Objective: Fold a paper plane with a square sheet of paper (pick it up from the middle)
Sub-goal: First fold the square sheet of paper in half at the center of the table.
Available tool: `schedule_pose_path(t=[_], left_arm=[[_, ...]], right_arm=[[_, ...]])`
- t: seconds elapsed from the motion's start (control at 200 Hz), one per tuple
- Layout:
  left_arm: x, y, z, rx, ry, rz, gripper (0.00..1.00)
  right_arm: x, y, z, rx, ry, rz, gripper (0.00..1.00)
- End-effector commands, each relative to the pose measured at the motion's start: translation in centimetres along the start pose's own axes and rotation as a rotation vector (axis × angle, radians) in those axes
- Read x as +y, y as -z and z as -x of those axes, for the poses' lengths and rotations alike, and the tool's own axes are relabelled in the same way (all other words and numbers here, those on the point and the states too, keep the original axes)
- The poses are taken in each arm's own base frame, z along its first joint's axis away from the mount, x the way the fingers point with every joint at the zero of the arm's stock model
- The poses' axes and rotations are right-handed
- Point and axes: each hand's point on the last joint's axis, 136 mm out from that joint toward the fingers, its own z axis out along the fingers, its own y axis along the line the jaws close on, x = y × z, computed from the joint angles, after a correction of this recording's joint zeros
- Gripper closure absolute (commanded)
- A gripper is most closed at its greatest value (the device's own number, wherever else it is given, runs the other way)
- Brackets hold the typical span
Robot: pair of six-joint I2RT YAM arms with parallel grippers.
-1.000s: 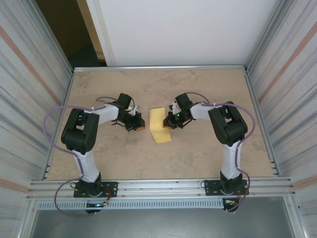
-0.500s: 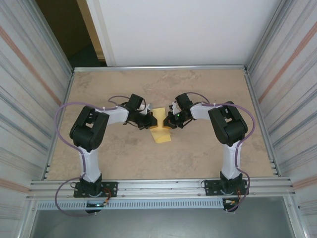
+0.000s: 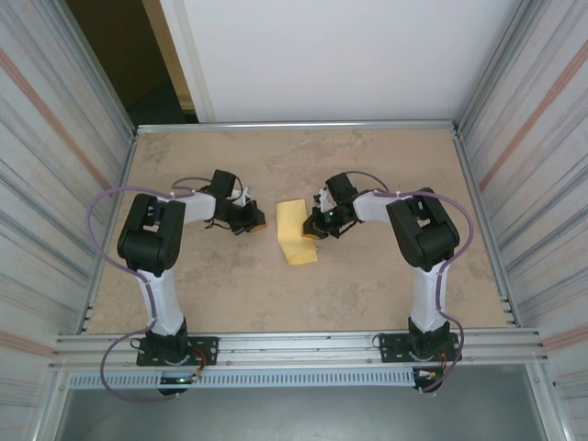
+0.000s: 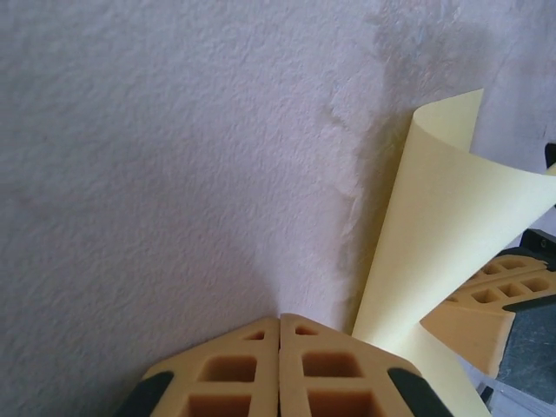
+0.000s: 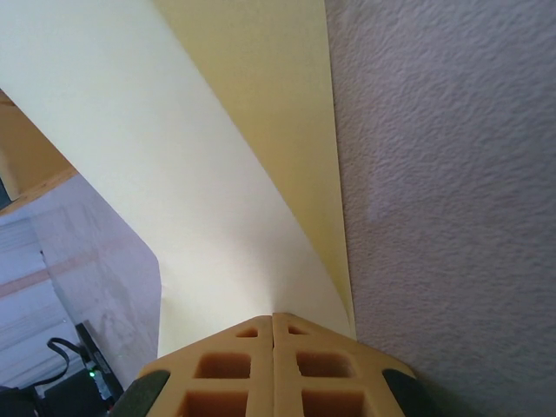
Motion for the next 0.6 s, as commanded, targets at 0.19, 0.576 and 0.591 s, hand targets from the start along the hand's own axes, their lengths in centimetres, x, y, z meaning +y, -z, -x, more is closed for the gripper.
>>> schedule_pose_path(t=[0.19, 0.576, 0.591], left_arm=[[-7.3, 0.6, -2.3, -0.020, -0.170, -0.122, 0.91], [-5.2, -3.7, -3.8, 0.061, -0.149, -0.078, 0.91], [-4.8, -3.7, -3.8, 0.062, -0.139, -0.078, 0.91]], right_arm=[[-13.0, -1.3, -7.2, 0.169, -0.226, -0.428, 0.95], [-13.6, -1.4, -7.8, 0.188, -0.230, -0.440, 0.95], [-13.7, -1.4, -7.9, 0.189, -0.231, -0.441, 0.95]])
